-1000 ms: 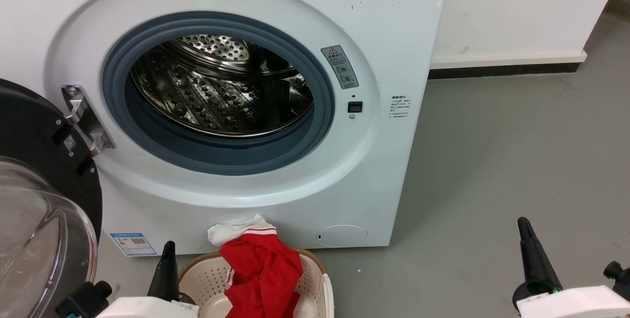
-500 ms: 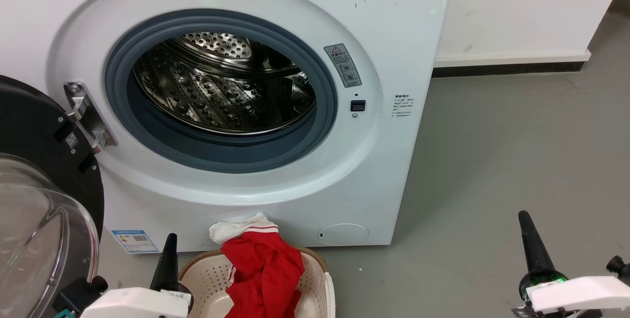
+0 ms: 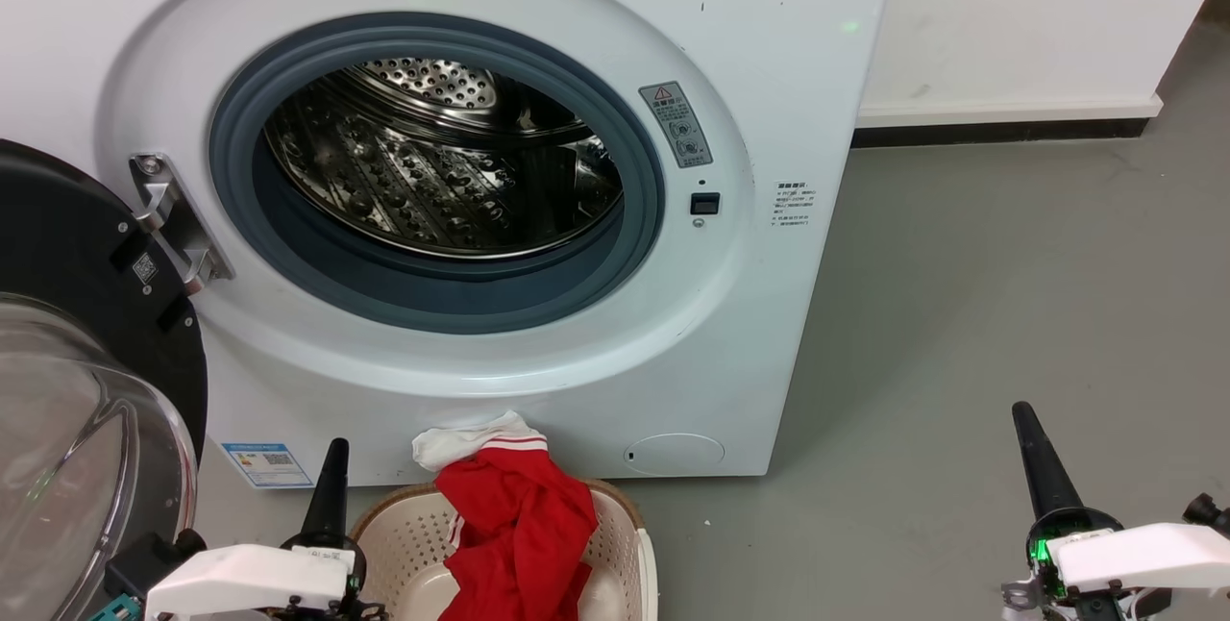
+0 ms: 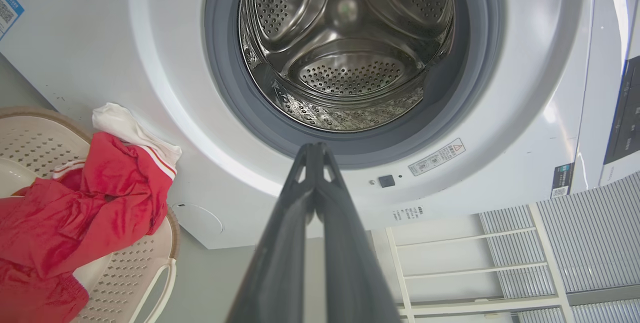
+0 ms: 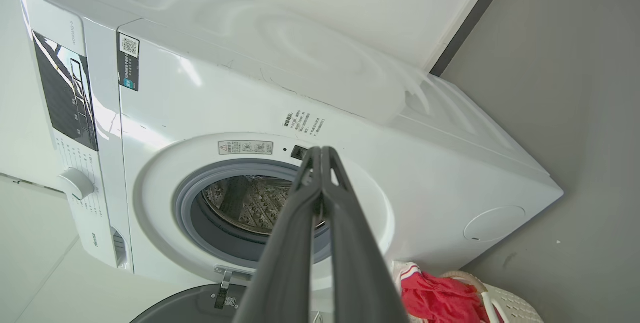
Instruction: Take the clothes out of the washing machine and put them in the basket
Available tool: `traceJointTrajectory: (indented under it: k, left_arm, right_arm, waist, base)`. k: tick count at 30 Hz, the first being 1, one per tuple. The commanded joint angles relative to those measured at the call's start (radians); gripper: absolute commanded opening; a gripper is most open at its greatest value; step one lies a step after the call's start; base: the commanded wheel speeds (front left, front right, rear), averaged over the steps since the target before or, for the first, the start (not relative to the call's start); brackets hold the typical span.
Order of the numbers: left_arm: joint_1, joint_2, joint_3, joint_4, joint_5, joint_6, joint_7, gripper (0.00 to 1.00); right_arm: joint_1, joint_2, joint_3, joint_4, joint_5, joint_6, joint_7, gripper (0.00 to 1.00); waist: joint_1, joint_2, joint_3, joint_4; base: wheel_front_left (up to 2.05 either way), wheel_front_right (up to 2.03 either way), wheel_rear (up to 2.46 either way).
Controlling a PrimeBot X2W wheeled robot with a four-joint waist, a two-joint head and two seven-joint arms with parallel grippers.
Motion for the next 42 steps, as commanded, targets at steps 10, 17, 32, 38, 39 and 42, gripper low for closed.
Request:
traceJointTrajectory:
  k: [10, 17, 32, 38, 39, 42]
  left_arm:
    - [-0.045, 0.002, 0.013, 0.012, -0.120, -0.022, 0.030, 0.00]
    - [-0.056, 0.000, 0.019, 0.023, -0.182, -0.030, 0.046, 0.00]
    - [-0.081, -0.003, 0.029, 0.042, -0.296, -0.047, 0.076, 0.00]
    - [-0.087, -0.005, 0.034, 0.050, -0.342, -0.054, 0.090, 0.00]
    - [-0.088, -0.005, 0.035, 0.051, -0.349, -0.054, 0.091, 0.00]
    - [-0.095, -0.005, 0.037, 0.055, -0.371, -0.057, 0.097, 0.00]
  right_arm:
    - [-0.046, -0.003, -0.013, 0.025, 0.118, 0.000, 0.030, 0.00]
    - [-0.058, -0.002, -0.020, 0.040, 0.179, 0.000, 0.048, 0.00]
    - [-0.087, 0.002, -0.033, 0.069, 0.289, 0.000, 0.078, 0.00]
    - [-0.093, 0.003, -0.039, 0.079, 0.333, 0.000, 0.091, 0.00]
    - [-0.095, 0.004, -0.040, 0.081, 0.340, 0.000, 0.093, 0.00]
    - [-0.103, 0.004, -0.042, 0.087, 0.362, 0.000, 0.100, 0.00]
  waist:
    - [-0.0001, -0.0001, 0.004, 0.005]
    - [-0.0001, -0.0001, 0.007, 0.009]
    - [-0.0001, -0.0001, 0.013, 0.015]
    - [-0.0001, -0.0001, 0.015, 0.018]
    - [-0.0001, -0.0001, 0.015, 0.018]
    - [-0.0001, -0.0001, 0.016, 0.020]
  base:
    - [0.00, 0.00, 0.00]
    - [0.00, 0.00, 0.00]
    - [0.00, 0.00, 0.00]
    - [0.00, 0.00, 0.00]
    - [0.00, 0.00, 0.00]
    - [0.00, 0.00, 0.00]
